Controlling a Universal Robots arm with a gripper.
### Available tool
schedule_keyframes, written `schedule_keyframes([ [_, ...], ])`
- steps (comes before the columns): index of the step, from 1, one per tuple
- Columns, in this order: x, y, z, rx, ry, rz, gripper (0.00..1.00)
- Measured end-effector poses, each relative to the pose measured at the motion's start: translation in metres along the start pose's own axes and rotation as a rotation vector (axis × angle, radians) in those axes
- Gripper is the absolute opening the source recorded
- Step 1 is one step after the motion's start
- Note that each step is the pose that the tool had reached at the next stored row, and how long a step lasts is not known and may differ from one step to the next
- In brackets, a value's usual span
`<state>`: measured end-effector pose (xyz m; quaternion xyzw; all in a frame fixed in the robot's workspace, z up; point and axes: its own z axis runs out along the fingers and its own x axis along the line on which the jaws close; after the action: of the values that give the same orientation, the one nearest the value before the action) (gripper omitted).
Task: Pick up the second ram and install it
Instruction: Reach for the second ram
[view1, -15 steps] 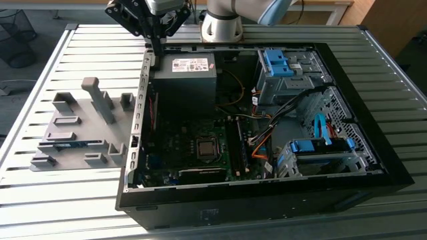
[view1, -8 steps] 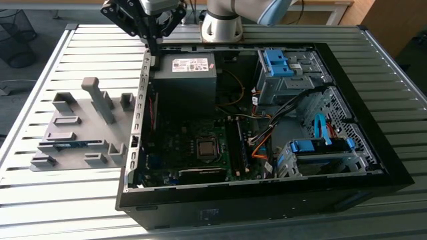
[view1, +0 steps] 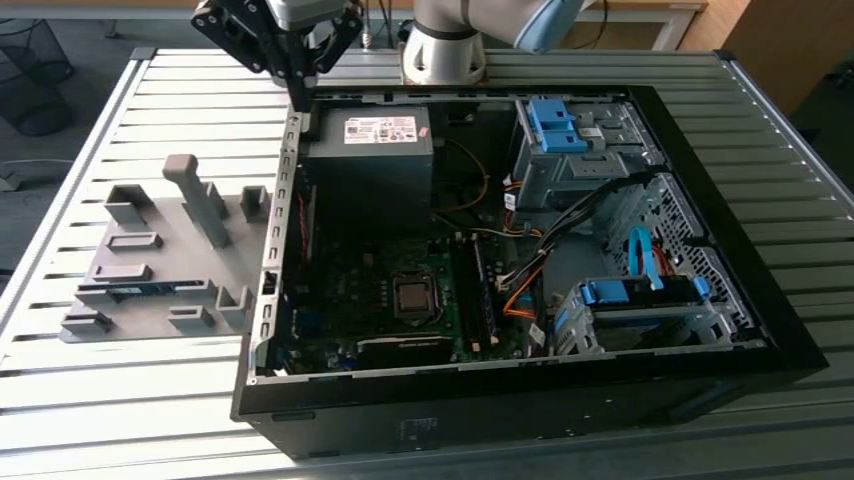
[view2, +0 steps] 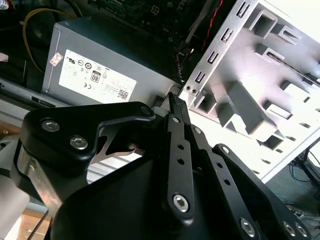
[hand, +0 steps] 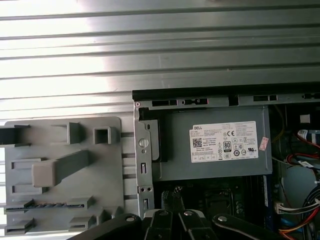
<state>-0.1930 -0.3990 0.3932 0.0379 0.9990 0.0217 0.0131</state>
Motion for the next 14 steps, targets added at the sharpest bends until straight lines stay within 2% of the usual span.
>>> schedule_keyframes([
  [14, 0.0116, -0.0009, -0.0003, 0.0, 0.0, 0.0, 0.11],
])
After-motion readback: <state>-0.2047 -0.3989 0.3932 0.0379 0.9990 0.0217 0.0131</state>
